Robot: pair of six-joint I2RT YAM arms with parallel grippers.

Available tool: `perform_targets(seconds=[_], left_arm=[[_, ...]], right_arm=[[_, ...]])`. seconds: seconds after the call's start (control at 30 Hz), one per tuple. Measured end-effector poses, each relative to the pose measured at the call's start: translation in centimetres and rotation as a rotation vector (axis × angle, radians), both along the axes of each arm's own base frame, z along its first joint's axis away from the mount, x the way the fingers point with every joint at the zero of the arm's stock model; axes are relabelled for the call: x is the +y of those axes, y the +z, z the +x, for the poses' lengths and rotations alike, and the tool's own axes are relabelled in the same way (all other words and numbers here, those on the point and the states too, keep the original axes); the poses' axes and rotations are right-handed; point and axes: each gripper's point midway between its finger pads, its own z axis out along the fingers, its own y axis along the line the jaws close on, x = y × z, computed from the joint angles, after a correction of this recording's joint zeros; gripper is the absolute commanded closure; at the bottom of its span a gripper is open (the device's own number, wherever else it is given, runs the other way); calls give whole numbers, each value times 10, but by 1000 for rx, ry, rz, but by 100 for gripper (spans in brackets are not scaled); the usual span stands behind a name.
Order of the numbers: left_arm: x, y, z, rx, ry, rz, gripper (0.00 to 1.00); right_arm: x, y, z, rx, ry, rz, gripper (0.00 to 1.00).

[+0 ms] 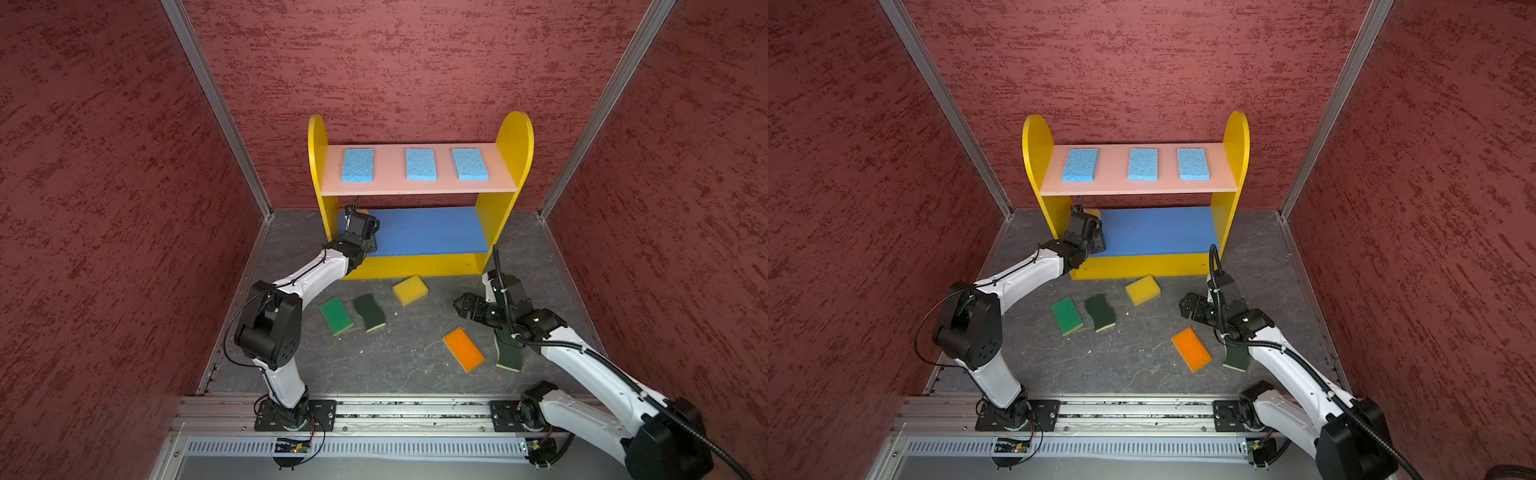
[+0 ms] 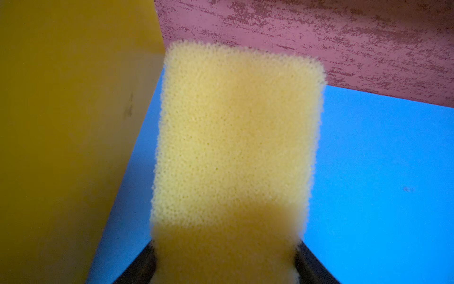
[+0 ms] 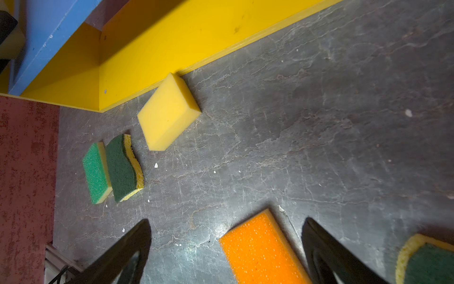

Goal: Arrange cleaning sponges on a shelf
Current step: Place the cleaning sponge on the shelf.

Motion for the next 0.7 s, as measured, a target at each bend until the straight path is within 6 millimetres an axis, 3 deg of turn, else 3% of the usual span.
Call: perform_targets(seconds=[0.27,0.53,0.7], left_arm=[[-2,3,-10,4,-12,27,27],[-18,27,-39,-31,-72,70,24],[-9,37,-41,-47,-52,62,28]], right_arm=[[2,2,1,-6,2,11,4],[5,2,1,-1,10,26,4],[6,3,1,1,6,38,4]])
